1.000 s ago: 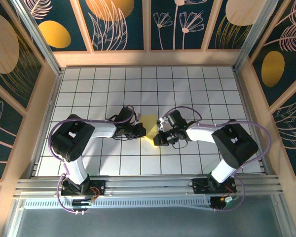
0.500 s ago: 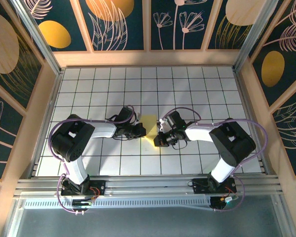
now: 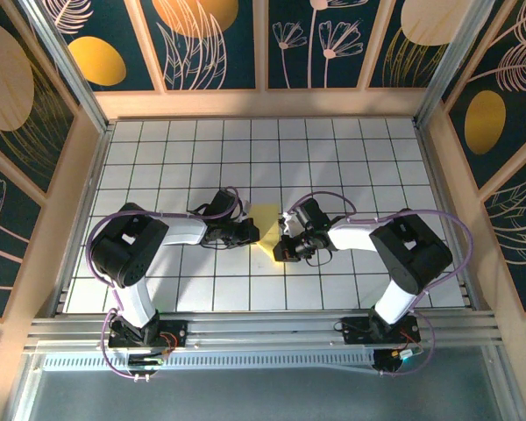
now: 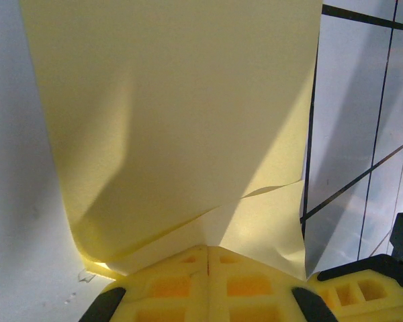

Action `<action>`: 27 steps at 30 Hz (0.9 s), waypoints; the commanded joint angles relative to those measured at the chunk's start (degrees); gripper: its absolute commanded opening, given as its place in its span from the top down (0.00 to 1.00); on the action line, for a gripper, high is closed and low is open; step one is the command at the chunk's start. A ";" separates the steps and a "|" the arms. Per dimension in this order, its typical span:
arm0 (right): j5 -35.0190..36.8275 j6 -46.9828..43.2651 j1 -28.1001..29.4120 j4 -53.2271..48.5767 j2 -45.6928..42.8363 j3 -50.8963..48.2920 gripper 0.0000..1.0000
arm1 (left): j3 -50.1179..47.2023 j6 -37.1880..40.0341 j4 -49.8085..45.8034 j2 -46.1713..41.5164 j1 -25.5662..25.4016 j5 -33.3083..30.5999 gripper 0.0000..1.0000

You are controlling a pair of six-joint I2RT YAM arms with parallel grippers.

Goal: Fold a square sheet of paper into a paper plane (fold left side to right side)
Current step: Third fold the triangle at the center of the table.

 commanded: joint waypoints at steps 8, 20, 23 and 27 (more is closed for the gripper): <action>1.04 -0.83 0.76 -1.60 1.73 -1.17 1.00 | -0.82 1.17 -5.94 3.35 -0.12 -4.85 1.00; 3.77 -1.10 0.76 -6.17 1.01 -1.84 1.00 | -0.43 1.42 -7.18 3.50 -0.06 -6.25 1.00; 3.67 -1.25 0.92 -7.21 0.06 -2.13 1.00 | -0.08 1.55 -7.76 3.74 -0.09 -6.69 1.00; 3.43 -2.63 1.19 -10.47 -1.40 -1.95 1.00 | 0.08 1.69 -7.91 3.82 -0.12 -6.85 1.00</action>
